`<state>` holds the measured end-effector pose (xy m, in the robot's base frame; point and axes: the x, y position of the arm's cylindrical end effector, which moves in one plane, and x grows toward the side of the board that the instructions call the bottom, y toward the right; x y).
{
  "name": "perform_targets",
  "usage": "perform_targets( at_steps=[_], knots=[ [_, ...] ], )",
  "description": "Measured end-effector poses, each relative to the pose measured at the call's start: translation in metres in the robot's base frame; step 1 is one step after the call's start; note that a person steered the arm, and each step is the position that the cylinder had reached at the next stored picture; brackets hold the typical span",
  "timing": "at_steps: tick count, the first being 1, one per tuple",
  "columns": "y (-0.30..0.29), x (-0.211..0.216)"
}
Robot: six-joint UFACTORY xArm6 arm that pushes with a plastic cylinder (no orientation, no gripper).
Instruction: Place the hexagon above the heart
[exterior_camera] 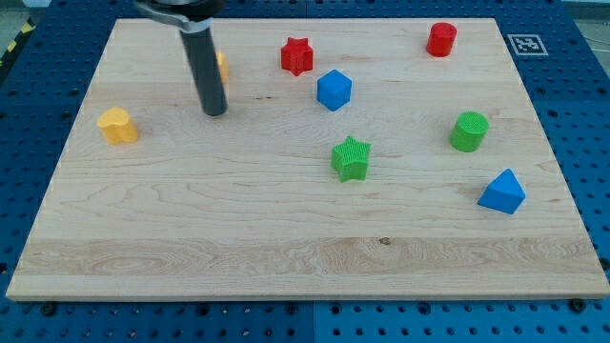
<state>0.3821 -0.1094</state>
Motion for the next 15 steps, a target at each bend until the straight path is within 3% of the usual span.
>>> perform_targets(
  at_steps=[1,3,5,15],
  knots=[
    [0.032,-0.003],
    [0.035,-0.069],
    [-0.015,-0.096],
    [-0.011,-0.079]
  ],
)
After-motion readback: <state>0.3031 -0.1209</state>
